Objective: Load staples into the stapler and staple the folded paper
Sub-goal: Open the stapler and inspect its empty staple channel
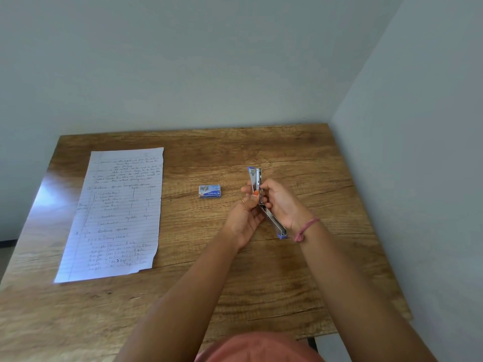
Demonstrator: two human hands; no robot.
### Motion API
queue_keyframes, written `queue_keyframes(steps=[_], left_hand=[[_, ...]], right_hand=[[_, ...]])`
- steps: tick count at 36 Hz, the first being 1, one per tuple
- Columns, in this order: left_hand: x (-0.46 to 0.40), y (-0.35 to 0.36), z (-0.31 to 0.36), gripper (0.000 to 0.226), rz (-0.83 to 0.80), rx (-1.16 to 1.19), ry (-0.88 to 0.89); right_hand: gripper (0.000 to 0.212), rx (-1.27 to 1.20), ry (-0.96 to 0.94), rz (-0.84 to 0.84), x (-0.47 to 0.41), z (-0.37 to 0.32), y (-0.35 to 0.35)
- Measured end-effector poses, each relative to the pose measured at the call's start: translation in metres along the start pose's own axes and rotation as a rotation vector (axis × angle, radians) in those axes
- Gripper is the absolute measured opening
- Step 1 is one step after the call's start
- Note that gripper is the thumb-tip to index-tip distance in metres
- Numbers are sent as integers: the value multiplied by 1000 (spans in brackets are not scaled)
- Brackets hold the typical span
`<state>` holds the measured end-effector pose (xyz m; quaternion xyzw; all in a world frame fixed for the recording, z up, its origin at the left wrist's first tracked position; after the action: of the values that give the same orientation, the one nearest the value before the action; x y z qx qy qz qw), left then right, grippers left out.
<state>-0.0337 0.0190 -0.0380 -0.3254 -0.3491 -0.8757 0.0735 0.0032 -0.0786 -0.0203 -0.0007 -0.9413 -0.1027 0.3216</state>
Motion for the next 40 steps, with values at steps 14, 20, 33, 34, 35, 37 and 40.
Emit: queue_keyframes(steps=[14,20,33,34,35,37,40], left_hand=[[0,0,-1,17,9,-10,5],[-1,0,-1,18,19,9,1],[-2,-1,-1,18,9,4,-2],[-2,-1,-1,18,11,8,-5],[-3,-1,-1,18,12,14,-7],[-3,-1,-1,18,14,23,-9],[-3,-1,-1,18,11,23,-12]], right_hand=[[37,25,-23,-45,4,3,-4],[38,58,-37,-31,0,2,-3],[32,40,-46,-14,2,2,-2],[31,37,-47,-22,1,3,-3],[31,41,-47,-30,0,4,-3],[31,40,-49,-48,-1,6,-4],[30,3,-68,-78,-2,9,-8]])
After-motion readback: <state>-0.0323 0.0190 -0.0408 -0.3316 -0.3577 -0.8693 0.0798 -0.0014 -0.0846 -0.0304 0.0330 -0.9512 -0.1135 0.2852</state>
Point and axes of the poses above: each hand's wrist, its own x-axis away from the middle knuckle, its own y-axis out of the palm, z = x × y, the point moved 1 cm from there along -x, towards the middle knuckle, and after that the axes turned 10 degrees about z, right-handed, at the moved point
